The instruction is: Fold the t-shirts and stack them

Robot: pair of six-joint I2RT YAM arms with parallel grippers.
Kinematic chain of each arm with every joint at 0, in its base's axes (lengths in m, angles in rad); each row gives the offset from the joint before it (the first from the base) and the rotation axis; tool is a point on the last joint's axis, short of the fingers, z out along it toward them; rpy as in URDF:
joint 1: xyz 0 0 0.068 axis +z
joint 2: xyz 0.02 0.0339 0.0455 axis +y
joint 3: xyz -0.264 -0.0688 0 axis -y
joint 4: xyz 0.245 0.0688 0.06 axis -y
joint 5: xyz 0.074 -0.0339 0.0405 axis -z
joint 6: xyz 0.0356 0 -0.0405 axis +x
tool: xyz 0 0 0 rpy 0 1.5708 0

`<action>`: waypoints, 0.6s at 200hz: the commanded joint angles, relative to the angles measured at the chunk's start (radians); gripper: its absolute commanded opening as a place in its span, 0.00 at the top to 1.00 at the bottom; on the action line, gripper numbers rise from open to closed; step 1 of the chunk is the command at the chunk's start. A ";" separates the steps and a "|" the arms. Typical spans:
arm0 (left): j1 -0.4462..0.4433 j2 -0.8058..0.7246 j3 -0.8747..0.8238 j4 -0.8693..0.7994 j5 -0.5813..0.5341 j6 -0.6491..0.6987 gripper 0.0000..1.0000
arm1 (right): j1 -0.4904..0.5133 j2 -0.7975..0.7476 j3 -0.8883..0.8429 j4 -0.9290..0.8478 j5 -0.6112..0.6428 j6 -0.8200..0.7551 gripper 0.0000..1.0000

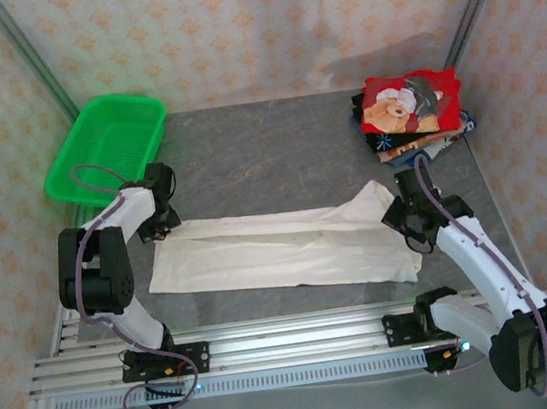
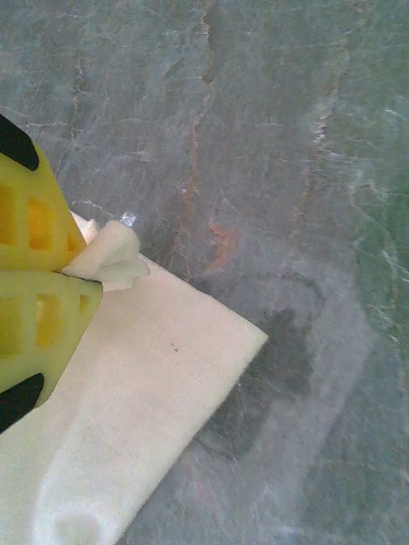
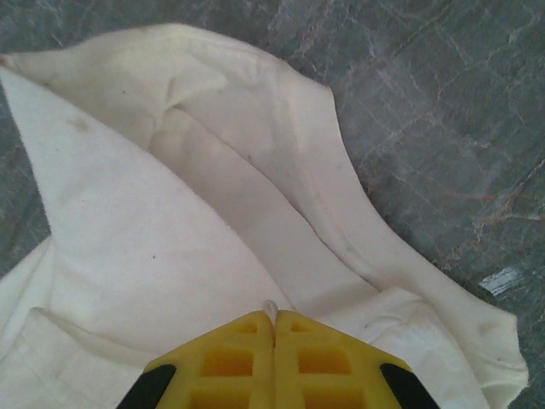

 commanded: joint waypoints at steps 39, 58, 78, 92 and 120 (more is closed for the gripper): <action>0.009 0.026 -0.027 -0.008 -0.095 -0.032 1.00 | -0.004 -0.019 -0.085 -0.048 -0.018 0.031 1.00; 0.009 0.039 -0.021 -0.004 -0.103 -0.031 1.00 | -0.003 -0.018 -0.106 -0.048 -0.031 0.036 1.00; 0.009 0.053 -0.015 -0.002 -0.118 -0.030 1.00 | -0.001 -0.016 -0.128 -0.043 -0.049 0.038 1.00; 0.009 0.061 -0.015 -0.003 -0.131 -0.028 1.00 | 0.000 -0.018 -0.138 -0.045 -0.054 0.041 1.00; 0.009 0.066 -0.014 0.004 -0.153 -0.019 1.00 | 0.005 -0.019 -0.159 -0.045 -0.070 0.048 1.00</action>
